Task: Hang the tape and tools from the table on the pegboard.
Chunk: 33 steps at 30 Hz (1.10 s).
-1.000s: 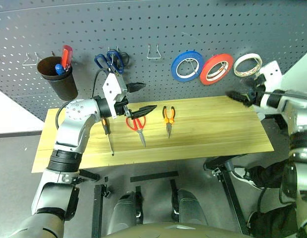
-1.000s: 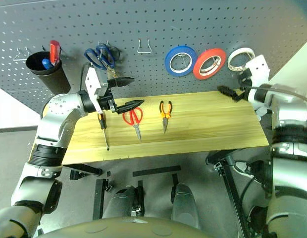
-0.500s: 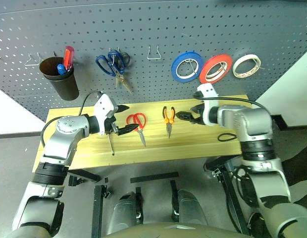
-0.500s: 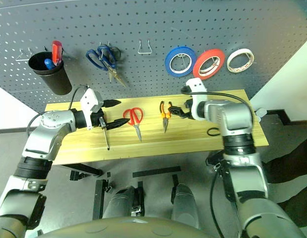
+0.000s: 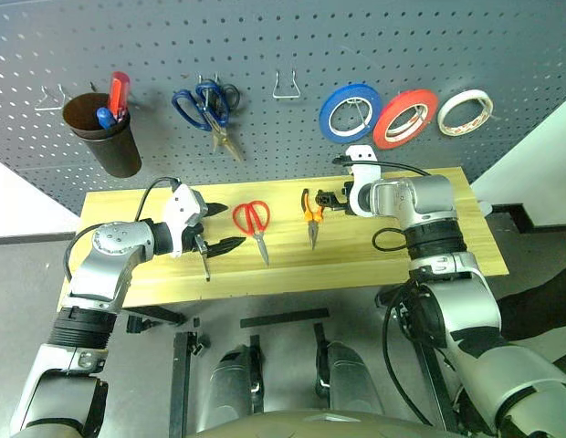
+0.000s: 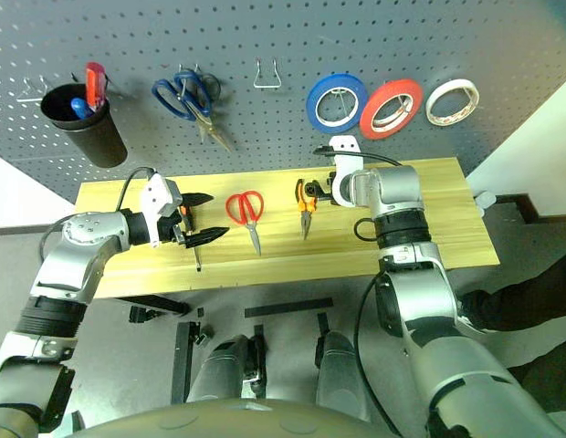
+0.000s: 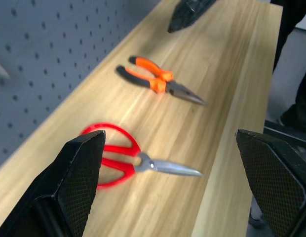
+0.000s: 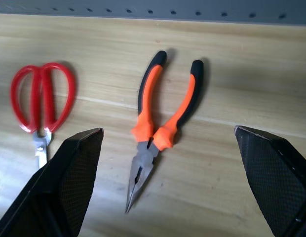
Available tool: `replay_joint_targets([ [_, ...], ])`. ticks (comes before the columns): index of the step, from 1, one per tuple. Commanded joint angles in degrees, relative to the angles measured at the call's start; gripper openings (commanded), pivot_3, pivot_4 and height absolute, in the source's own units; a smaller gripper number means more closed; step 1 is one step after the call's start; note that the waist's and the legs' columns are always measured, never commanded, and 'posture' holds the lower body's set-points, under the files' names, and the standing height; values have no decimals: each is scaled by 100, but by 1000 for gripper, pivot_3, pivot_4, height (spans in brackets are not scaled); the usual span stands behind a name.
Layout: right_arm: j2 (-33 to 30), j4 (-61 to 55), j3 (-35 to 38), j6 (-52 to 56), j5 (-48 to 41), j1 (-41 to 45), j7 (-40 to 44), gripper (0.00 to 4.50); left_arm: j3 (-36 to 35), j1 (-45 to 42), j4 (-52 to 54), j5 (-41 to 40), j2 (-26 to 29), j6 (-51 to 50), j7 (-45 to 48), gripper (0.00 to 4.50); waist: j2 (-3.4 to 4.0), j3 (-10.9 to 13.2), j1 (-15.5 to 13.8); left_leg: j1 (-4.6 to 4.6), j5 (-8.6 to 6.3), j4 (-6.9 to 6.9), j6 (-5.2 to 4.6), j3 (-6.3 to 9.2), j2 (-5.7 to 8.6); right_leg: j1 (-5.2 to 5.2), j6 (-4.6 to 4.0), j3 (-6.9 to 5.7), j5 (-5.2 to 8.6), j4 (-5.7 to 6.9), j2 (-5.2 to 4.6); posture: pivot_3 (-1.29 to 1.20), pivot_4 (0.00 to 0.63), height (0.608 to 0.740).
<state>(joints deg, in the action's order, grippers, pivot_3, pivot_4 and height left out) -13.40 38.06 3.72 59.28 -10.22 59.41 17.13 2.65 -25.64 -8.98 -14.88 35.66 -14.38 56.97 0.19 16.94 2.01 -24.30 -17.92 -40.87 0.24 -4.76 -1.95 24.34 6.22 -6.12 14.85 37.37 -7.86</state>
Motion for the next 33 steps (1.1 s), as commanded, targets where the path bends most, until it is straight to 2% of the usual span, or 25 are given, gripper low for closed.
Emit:
replay_joint_targets([
  [1, 135, 588, 8, -460, 77, 323, -52, 4484, 2, -228, -363, 169, -70, 206, -90, 4395, 3, 130, -15, -2, 0, 1, -1, -1, 0, 6, 0, 2, 0, 2, 0, 83, 422, 732],
  [4, 205, 1040, 9, -769, 132, 505, -53, 4484, 12, -420, -592, 240, -222, 263, -189, 4395, 5, 328, -106, -11, -1, 2, -2, -9, 0, 27, 0, 7, 0, 16, 0, 97, 446, 732],
  [11, 243, 1551, 62, -1115, 141, 800, 2, 4484, -21, -579, -773, 248, -549, 314, -371, 4395, -11, 562, -147, -41, -1, 3, -2, -34, 2, 89, 0, 7, 0, 61, -10, 109, 469, 732],
  [24, 299, 2078, -211, -1625, 519, 876, 46, 4484, -7, -305, -338, 294, -532, 248, -414, 4395, -13, 618, -140, -44, -1, 5, -2, -66, -2, 100, 0, 7, 0, 60, -15, 126, 463, 732],
  [33, 586, 2101, -339, -1324, 664, 838, -58, 4484, -13, -125, -112, 290, -456, 202, -463, 4395, -14, 617, -134, -43, -1, 6, -2, -70, -6, 101, 0, 7, 0, 60, -14, 140, 445, 732],
])
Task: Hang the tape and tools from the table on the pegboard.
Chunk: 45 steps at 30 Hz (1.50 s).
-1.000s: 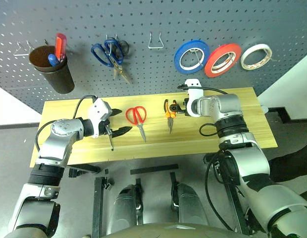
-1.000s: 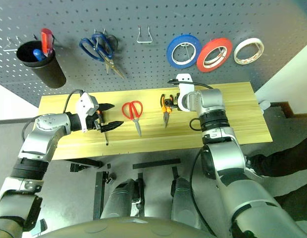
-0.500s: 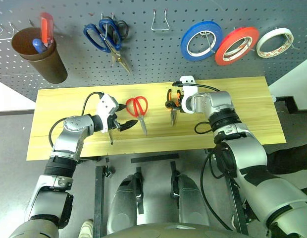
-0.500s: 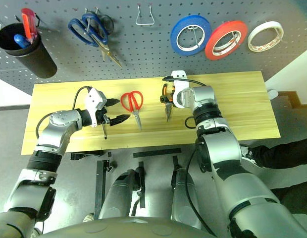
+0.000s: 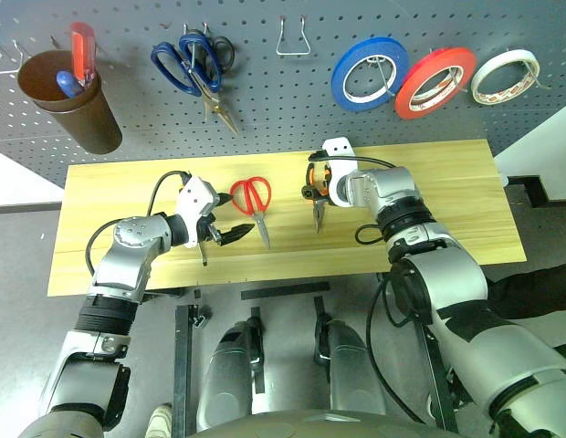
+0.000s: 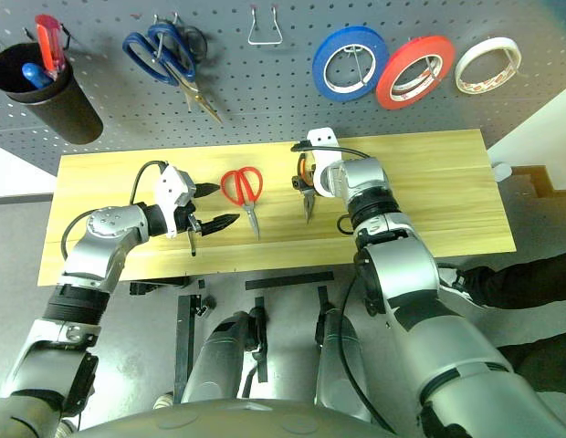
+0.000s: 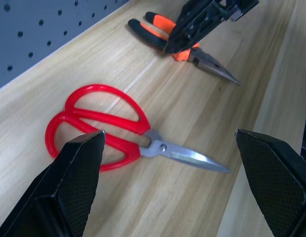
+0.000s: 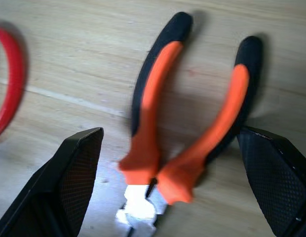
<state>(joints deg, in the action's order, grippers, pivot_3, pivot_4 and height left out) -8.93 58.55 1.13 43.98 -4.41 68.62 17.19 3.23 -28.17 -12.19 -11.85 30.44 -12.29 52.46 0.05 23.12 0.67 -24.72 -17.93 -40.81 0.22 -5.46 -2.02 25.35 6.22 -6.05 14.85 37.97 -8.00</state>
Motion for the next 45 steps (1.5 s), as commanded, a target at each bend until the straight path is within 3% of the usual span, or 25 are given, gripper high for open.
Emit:
replay_joint_targets([
  [1, 160, 37, -85, 217, 96, -104, -98, 4484, -94, 134, 215, -17, 74, -6, -35, 4395, 0, 0, -5, 2, 0, 0, 0, -1, 0, 0, 0, 0, 0, 0, 0, 141, 444, 732],
  [5, 180, -9, -112, 243, 163, -133, -155, 4484, -124, 165, 225, -18, 109, 8, -69, 4395, 0, 0, -15, 2, 0, 1, 0, -3, -1, -1, 0, 0, 0, 0, -1, 150, 442, 732],
  [6, 176, 5, -124, 223, 187, -122, -152, 4306, -127, 190, 237, -14, 132, 19, -69, 4458, 0, 0, -15, 2, 0, 1, 0, -3, -1, -1, 0, 0, 0, -1, -1, 153, 442, 732],
  [8, 169, 52, -143, 174, 234, -91, -145, 3883, -135, 242, 256, -5, 170, 48, -73, 4500, 0, 0, -12, 2, 0, 3, 0, -4, -1, -1, 0, 0, 0, -1, -1, 157, 443, 732],
  [14, 125, 174, -266, 110, 386, -32, -52, 2073, -171, 325, 362, -41, 197, 39, -112, 4500, 0, 0, -11, 3, 0, 7, 1, -11, -3, 3, 0, 0, 0, -2, -1, 166, 440, 732],
  [22, -210, -426, -576, 438, 452, 1, 806, 2066, -428, 400, 540, -237, 319, 185, 19, 4500, -1, -1, -34, 3, 1, 17, 2, -18, -4, 5, 0, 0, 0, -9, -1, 162, 385, 732],
  [25, -477, -1466, -743, 792, 226, -218, 1533, 2066, -681, 437, 772, -538, 315, 189, 106, 4500, -1, -2, -100, 2, 2, 31, 3, -23, -4, 8, 1, 0, 0, -23, -2, 154, 349, 732],
  [30, -1136, -4235, -920, 1975, -613, -979, 2704, 2066, -1013, 587, 1239, -1077, 434, 27, 409, 4500, -7, -29, -156, -6, 5, 77, 10, -29, -3, 14, 1, -15, 0, -72, -2, 131, 275, 732],
  [36, -1519, -6240, -350, 2712, -1626, -1496, 3016, 2066, -1449, 814, 1854, -1852, 624, -341, 669, 4500, -59, -176, -156, -74, 5, 79, 10, -19, -2, 63, 1, -43, -1, -85, -3, 100, 219, 732],
  [41, -1455, -6743, 449, 2276, -2315, -1654, 3067, 2066, -1964, 849, 2295, -2703, 661, -794, 615, 4500, -111, -350, -156, -72, 8, 72, 14, -20, -2, 56, 1, -43, -2, -85, -4, 86, 188, 732],
  [45, -1073, -6461, 990, 1556, -2506, -1287, 2584, 2066, -2182, 788, 2368, -2796, 716, -678, 558, 4500, -128, -518, -139, -60, 9, 68, 16, -20, -2, 41, -3, -42, -5, -85, -3, 84, 160, 732],
])
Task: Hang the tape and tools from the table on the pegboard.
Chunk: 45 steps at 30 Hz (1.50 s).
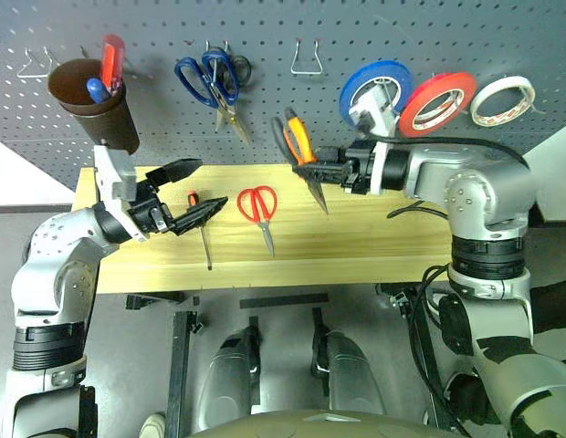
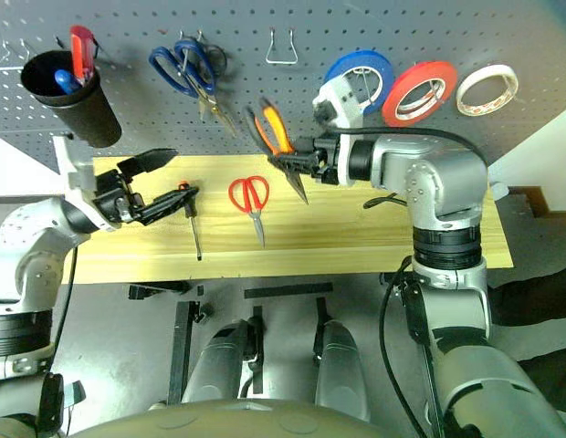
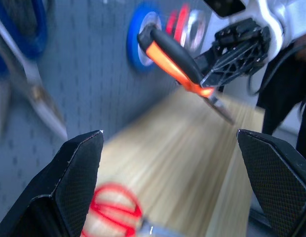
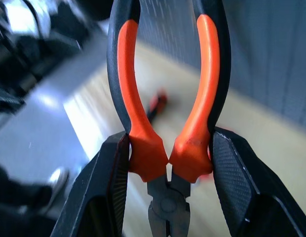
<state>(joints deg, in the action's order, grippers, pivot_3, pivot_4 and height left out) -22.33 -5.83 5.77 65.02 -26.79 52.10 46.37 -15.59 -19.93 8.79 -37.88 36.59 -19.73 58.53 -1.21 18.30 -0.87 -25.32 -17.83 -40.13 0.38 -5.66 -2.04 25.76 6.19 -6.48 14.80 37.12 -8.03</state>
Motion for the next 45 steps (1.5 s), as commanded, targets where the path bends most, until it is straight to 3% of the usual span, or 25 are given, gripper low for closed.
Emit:
replay_joint_targets([
  [1, 380, 125, 657, -673, -295, 521, -517, 2066, -339, -72, 269, -223, 115, 63, -81, 4500, 1, -61, 19, 1, 1, 0, 1, -1, 0, -1, 0, 0, 0, 0, 1, 87, 151, 732],
  [9, 888, 1619, 695, -2331, 143, 1461, -1506, 2066, -403, -379, 110, -151, 10, 313, -398, 4500, -18, -366, 10, 6, 5, 4, 8, -2, -2, -2, -4, 0, -2, 2, 6, 97, 115, 732],
  [21, 1166, 3600, 538, -4252, 661, 2425, -2020, 2066, -324, -586, 2, 75, -39, 553, -649, 4500, -15, -580, 54, 49, 7, 4, 12, -3, -4, -41, -6, 2, -3, 6, 10, 118, 88, 732],
  [36, 1295, 4274, 55, -5146, 1388, 1974, -2462, 2066, -271, -539, -118, 369, 20, 671, -698, 4500, -16, -686, 50, 101, 7, 3, 12, -3, -6, -92, -7, 5, -4, 6, 11, 121, 93, 732],
  [45, 1376, 4427, -15, -5090, 1566, 1785, -2622, 2066, -192, -523, -168, 472, 26, 618, -749, 4500, -13, -694, 61, 113, 7, 3, 13, -3, -6, -103, -7, 6, -4, 6, 11, 116, 105, 732],
])
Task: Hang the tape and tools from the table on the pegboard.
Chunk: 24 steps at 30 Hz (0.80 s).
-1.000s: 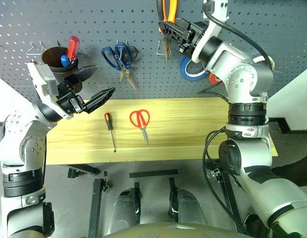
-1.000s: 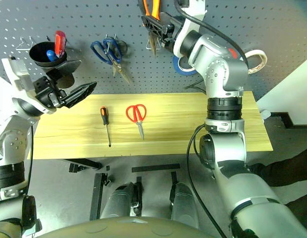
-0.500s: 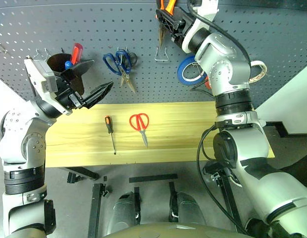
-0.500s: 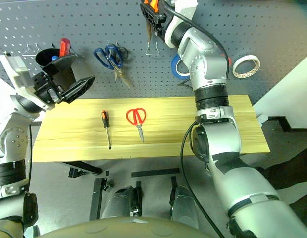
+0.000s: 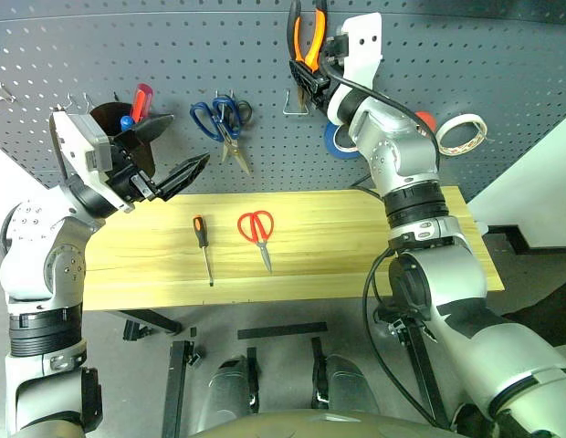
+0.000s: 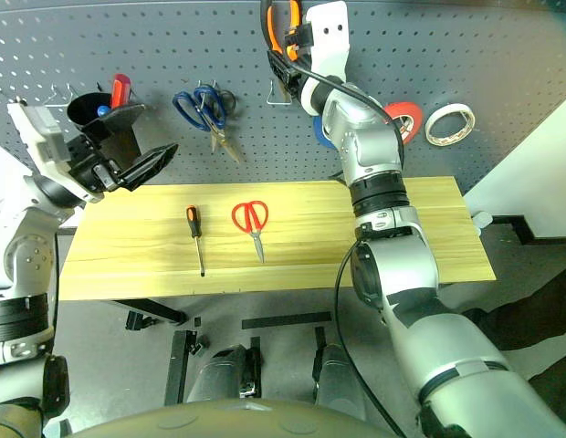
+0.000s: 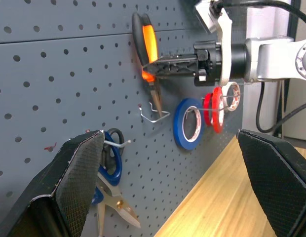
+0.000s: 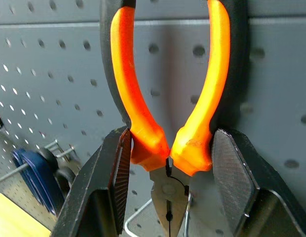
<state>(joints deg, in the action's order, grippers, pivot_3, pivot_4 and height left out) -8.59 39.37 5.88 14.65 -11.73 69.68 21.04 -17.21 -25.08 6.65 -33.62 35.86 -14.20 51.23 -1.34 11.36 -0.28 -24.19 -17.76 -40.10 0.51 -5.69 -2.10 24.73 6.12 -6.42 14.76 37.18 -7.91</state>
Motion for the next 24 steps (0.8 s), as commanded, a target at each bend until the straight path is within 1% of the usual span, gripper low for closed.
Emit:
replay_joint_targets([
  [1, 3, -105, -48, -27, 91, -1, -94, 2066, -23, 0, 34, 63, 101, 67, -22, 4500, 0, 0, 2, 3, 0, 0, 0, 0, 0, -2, 0, 0, 0, 0, 0, 116, 105, 732],
  [3, 5, -144, -81, 37, 113, -44, -92, 2066, -15, 6, 1, 92, 101, 80, -23, 4500, 1, -1, 2, 8, 0, 0, 0, 0, 0, -7, 0, 0, 0, 0, 0, 116, 106, 732],
  [5, 8, -275, -70, 146, 43, -91, -30, 2778, -2, 9, -31, 119, 103, 79, -30, 4500, 1, -1, 3, 10, 0, 0, 0, 0, 0, -8, 0, 0, 0, 0, 0, 114, 106, 732],
  [7, -14, -429, -51, 242, -49, -115, 92, 3316, 26, 18, -61, 150, 108, 87, -27, 4500, 1, -1, 1, 10, 0, 1, 0, 0, 0, -8, 0, 0, 0, 0, 0, 112, 106, 732],
  [10, -87, -553, 88, 351, -151, -42, 50, 4349, 46, 20, -84, 173, 98, 90, -14, 4500, 1, -1, 2, 10, 0, 0, 0, 0, 0, -9, 0, 0, 0, 0, 0, 110, 105, 732],
  [11, -134, -608, 132, 366, -177, -20, 37, 4432, 46, 17, -89, 176, 95, 86, -10, 4500, 2, -1, 2, 11, 0, 0, 0, 0, 0, -9, 0, 0, 0, 0, 0, 110, 105, 732],
  [15, -363, -1036, 251, 566, -355, -20, 141, 4432, 78, 49, -94, 204, 92, 58, 13, 4500, 2, -2, -21, 17, 0, -3, 0, 1, 0, -18, 0, 1, 0, 0, 0, 106, 108, 732],
  [19, -704, -1693, 309, 1047, -625, -191, 435, 4432, 153, 182, -5, 191, 151, -137, 43, 4500, 3, -3, -29, 18, 0, -1, 0, 1, 0, -18, 0, 2, 0, 0, 0, 104, 114, 732],
  [24, -1548, -2918, 26, 2410, -1340, -966, 1767, 4432, 354, 512, 334, 192, 120, -668, -272, 4500, 2, -4, -48, 19, -1, 1, -1, 3, -1, -20, 0, 2, 0, -3, 0, 97, 124, 732],
])
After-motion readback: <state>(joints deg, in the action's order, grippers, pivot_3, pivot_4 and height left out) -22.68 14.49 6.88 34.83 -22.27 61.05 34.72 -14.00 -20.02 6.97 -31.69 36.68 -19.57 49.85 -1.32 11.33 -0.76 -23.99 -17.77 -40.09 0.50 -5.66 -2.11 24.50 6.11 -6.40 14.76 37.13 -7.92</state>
